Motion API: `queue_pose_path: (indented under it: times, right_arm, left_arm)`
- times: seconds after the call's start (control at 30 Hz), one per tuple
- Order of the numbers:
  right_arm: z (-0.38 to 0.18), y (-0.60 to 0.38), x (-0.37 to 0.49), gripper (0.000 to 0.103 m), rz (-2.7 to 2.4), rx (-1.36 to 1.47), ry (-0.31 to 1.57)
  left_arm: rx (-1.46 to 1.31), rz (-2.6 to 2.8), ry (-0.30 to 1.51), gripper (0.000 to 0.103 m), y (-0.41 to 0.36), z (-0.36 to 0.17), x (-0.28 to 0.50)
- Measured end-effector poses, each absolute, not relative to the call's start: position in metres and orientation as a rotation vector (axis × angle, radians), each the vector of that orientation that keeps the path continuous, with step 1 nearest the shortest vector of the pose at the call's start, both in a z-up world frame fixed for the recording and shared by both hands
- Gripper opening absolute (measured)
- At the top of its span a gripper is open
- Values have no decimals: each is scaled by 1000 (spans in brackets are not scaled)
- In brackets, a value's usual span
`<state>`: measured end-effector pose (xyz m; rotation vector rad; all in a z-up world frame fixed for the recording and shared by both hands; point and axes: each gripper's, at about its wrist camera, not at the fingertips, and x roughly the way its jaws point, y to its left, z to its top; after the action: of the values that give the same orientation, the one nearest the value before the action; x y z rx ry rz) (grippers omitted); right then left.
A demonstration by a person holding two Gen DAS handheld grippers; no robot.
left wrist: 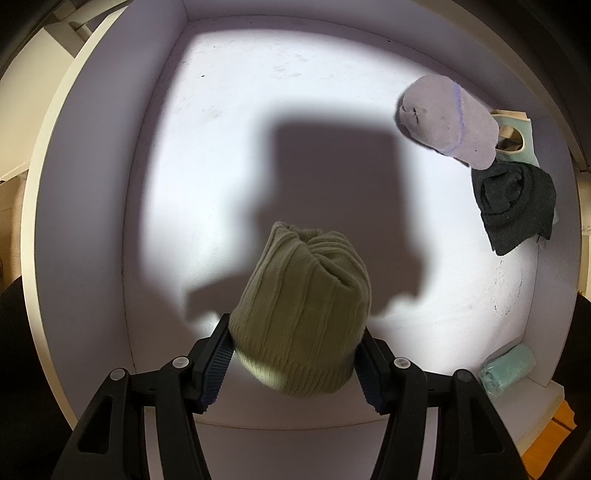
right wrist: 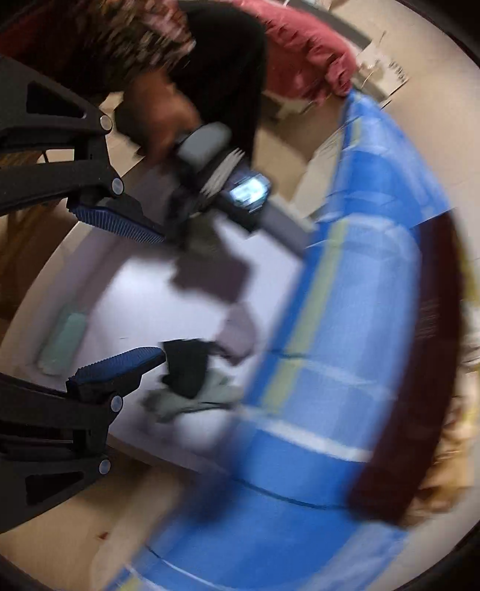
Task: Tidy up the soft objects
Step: 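Move the right tool back down over the mint-green packet, then grasp the mint-green packet with the right gripper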
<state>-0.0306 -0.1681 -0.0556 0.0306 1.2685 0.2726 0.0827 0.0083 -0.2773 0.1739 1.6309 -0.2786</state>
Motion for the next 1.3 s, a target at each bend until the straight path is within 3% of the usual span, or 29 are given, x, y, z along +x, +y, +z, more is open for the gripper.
queue_pose_path:
  times: [0.17,0.27,0.5,0.6,0.83,0.93,1.0,1.03,1.3]
  right_arm:
    - [-114,-183,-37,60,201,61,1417]
    - [-150,-197,-41,68,126,130,1565]
    - [-202,-209,-53,73,62,150,1784]
    - [-216,-209,-56,74,66,180,1839]
    - [-247,-221,-64,90,16,387,1935]
    - [-264,-230,-67,92,-19,506,1974]
    - [-273,-231,-66,96,-36,526,1982]
    - [-275,-229,-65,103,-35,536,1984]
    - [-219,-217,-23,97,70,394,1622]
  left_arm:
    - [180,-282,1628,61,9,-278,82]
    - [193,-284,1624,61,7,-278,81]
    - [223,-286,1621,61,2,-278,79]
    - [222,-285,1621,61,0,-277,80]
    - [219,-288,1621,61,-3,-277,77]
    - [216,-290,1623,61,0,-277,77]
    - [217,-292,1625,61,3,-277,77]
    - [217,-291,1626,61,3,-277,77]
    - [200,-281,1625,61,7,-280,80]
